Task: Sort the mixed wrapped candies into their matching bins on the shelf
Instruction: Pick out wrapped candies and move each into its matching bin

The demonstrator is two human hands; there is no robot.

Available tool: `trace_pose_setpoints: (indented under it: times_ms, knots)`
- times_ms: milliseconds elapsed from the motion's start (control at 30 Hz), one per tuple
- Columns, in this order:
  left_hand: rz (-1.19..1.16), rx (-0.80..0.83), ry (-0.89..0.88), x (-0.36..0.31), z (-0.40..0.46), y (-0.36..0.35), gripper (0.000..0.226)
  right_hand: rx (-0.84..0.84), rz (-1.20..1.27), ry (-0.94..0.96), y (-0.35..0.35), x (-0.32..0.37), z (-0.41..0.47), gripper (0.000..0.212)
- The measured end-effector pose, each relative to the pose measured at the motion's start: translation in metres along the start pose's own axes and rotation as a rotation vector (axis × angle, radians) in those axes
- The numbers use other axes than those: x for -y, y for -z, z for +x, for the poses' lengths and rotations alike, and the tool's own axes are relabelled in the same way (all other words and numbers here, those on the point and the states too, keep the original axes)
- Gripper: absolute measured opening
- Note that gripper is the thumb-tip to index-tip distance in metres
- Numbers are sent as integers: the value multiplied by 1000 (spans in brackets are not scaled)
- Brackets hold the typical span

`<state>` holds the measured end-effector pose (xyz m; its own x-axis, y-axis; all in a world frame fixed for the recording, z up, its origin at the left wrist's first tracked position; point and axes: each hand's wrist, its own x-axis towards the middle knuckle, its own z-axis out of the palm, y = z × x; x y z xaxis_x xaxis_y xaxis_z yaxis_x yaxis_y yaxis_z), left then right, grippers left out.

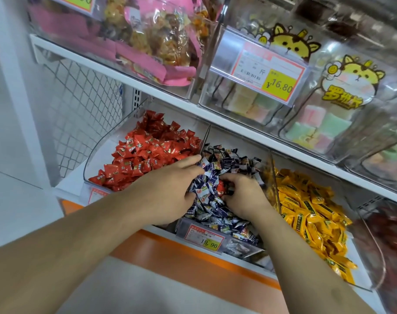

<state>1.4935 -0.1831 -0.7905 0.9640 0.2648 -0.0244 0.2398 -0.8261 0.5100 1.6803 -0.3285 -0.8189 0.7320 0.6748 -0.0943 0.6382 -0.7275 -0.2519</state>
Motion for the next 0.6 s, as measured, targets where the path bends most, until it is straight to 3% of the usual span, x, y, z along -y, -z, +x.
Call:
trace_pose_setpoints:
  times_ms: [233,400,600]
  knots:
    - [-3,-3,-7,-3,-2,0,60,-25,30,-17,-3,2,-1,42]
    - [-27,0,-9,-5,-2,0,58,-71,-5,-56,-8,2,1,8]
    - [-13,-22,18,-6,-3,3,56,-150,38,-77,-10,-5,4,23]
